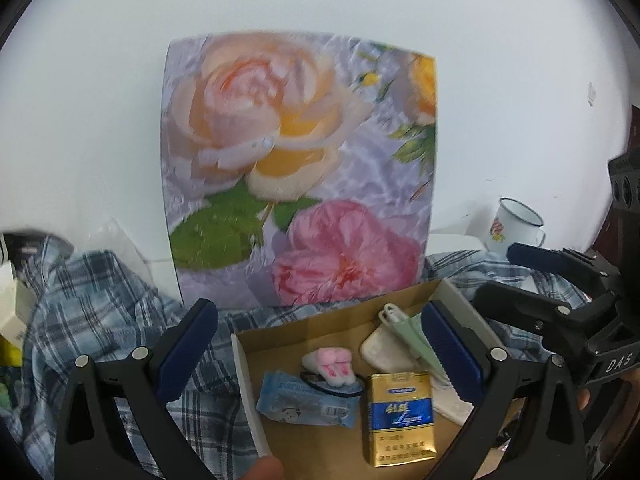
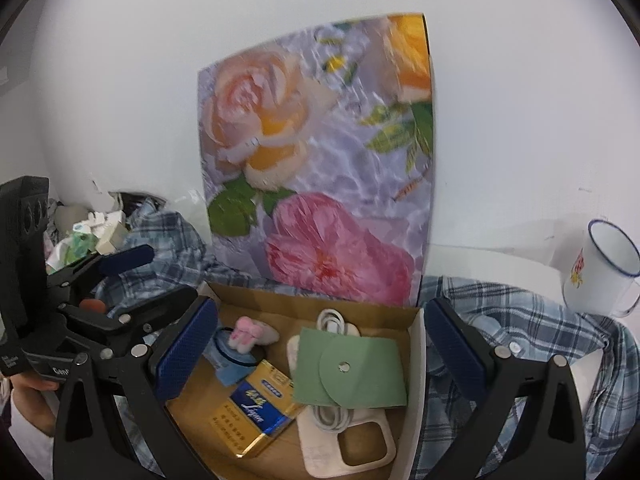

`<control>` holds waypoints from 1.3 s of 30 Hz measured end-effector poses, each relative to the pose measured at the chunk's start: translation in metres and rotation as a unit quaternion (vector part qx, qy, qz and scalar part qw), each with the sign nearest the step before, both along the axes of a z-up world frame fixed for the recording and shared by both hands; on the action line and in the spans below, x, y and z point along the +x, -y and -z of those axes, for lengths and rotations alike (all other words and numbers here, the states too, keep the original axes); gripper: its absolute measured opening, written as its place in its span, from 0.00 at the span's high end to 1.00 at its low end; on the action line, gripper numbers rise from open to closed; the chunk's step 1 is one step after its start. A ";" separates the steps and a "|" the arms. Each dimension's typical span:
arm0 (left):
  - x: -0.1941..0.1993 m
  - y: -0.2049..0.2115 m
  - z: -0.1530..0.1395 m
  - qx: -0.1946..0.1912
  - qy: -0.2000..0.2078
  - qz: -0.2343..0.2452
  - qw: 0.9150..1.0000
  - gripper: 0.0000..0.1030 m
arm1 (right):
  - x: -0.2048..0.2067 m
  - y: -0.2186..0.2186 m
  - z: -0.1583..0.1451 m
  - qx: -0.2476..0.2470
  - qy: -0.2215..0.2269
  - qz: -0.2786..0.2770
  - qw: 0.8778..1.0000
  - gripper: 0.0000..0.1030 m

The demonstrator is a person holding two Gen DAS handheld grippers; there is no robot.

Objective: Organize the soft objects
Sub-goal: 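Open both grippers to drop the plush tooth and green pouch into the box, then withdraw both grippers from the box toward the beige cushion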

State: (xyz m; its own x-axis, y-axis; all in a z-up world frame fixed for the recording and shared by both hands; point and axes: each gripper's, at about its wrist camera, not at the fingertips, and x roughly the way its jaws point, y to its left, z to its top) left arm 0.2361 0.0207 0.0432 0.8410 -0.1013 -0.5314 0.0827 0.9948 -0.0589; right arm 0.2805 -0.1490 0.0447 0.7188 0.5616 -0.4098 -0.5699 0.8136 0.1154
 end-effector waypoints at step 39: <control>-0.154 0.076 -0.077 0.004 0.084 0.112 0.990 0.00 | -0.194 0.104 -0.026 0.022 0.236 -0.015 0.971 0.00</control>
State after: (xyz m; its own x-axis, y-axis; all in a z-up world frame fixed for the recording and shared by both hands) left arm 0.0822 -0.0550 0.1207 0.8746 -0.2906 -0.3881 0.3085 0.9511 -0.0171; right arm 0.0865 -0.2534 0.0710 0.8035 0.5952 -0.0138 -0.5915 0.7955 -0.1315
